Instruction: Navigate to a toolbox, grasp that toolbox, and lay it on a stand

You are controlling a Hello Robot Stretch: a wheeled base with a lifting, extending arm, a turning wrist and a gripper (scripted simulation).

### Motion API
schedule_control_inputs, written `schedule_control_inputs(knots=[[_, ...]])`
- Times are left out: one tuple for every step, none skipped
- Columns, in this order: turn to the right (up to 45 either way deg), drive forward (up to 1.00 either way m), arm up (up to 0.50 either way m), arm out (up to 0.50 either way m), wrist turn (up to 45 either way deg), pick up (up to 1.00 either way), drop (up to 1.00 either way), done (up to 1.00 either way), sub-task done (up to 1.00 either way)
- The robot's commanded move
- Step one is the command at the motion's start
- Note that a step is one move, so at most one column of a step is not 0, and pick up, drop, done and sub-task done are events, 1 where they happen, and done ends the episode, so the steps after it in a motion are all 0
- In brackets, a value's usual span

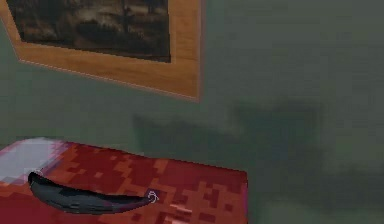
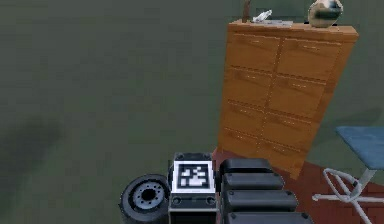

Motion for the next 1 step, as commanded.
schedule_control_inputs(knots=[[0.0, 0.0, 0.0, 0.0, 0.0, 0.0, 1.0, 0.0, 0.0]])
